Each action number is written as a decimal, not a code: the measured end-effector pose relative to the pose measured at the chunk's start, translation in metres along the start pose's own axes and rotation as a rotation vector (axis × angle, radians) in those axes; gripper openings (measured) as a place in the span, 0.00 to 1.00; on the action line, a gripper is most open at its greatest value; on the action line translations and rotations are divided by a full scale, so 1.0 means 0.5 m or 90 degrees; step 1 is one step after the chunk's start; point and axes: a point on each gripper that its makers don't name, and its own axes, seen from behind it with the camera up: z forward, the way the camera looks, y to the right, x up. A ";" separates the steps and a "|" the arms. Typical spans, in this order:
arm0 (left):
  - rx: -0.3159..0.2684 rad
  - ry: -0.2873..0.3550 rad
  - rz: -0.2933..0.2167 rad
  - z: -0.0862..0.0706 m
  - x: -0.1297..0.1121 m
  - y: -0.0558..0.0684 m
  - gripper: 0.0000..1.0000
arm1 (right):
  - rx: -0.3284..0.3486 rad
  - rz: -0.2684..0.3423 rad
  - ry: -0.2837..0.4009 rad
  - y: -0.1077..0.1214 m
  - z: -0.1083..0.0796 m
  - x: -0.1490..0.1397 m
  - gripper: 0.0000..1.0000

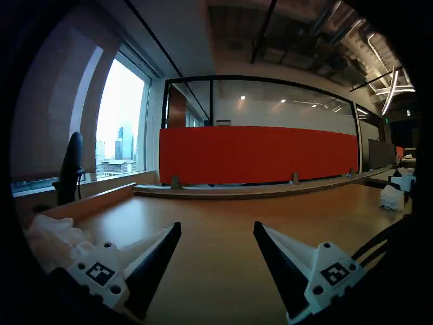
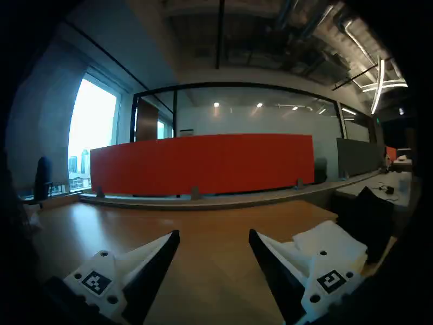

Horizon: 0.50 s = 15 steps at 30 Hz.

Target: Fold towel

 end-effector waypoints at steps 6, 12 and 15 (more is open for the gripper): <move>0.000 0.000 0.000 0.000 0.000 0.000 1.00 | 0.004 -0.007 -0.006 -0.006 -0.003 -0.015 0.99; 0.000 0.000 0.000 0.001 0.000 0.000 1.00 | 0.009 -0.020 -0.001 -0.013 -0.005 -0.011 0.99; 0.000 0.000 0.000 0.001 0.000 -0.001 1.00 | 0.012 -0.027 0.002 -0.017 -0.007 -0.009 0.99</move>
